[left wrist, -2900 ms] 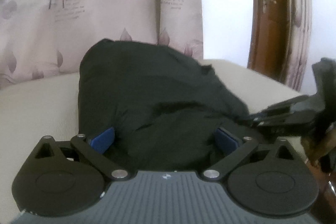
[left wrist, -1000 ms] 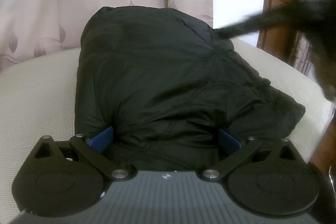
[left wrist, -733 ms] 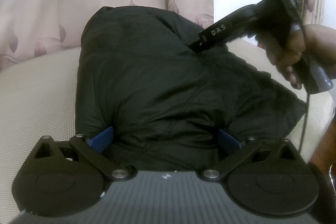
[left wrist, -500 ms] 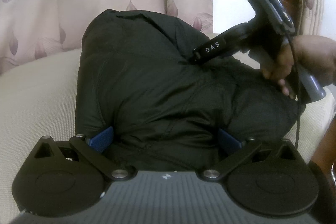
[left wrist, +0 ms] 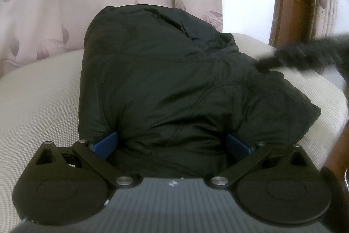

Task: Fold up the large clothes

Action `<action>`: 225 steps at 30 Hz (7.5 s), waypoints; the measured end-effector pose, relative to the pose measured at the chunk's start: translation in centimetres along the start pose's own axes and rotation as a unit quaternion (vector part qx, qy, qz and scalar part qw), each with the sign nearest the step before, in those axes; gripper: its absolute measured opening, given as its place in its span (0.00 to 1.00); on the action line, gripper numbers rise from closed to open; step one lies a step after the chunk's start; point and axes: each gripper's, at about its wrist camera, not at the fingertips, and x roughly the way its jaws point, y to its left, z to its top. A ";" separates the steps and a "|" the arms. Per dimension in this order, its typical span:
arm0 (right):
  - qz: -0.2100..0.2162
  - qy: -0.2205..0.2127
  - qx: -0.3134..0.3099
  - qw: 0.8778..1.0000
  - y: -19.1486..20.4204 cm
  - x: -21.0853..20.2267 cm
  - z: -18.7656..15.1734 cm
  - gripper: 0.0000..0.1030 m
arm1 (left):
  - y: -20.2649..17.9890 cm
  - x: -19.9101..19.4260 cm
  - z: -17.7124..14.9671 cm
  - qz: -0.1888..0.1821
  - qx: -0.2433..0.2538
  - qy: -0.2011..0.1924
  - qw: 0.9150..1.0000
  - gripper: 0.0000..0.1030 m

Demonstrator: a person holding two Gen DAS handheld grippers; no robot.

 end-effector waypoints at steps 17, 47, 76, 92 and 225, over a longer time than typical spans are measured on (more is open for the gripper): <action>0.053 0.042 0.164 0.984 -4.0 2.0 -8.3 0.70 | 0.8 -0.5 -0.5 0.005 0.005 0.002 1.000 1.00; 0.034 0.068 0.005 0.997 0.0 12.5 5.3 0.27 | 3.6 -2.0 -1.2 0.008 -0.024 -0.001 1.000 1.00; 0.048 0.011 0.183 0.982 0.5 0.8 -6.9 0.92 | 2.7 -2.3 -0.9 0.045 -0.024 0.004 0.999 1.00; 0.073 0.026 0.243 0.967 -0.5 2.4 -7.2 0.96 | 2.6 -3.2 0.0 0.057 0.021 0.003 0.998 1.00; -0.012 -0.188 0.038 0.981 14.6 -9.3 -2.6 0.93 | 3.5 -13.6 2.8 0.240 -0.020 -0.123 0.963 1.00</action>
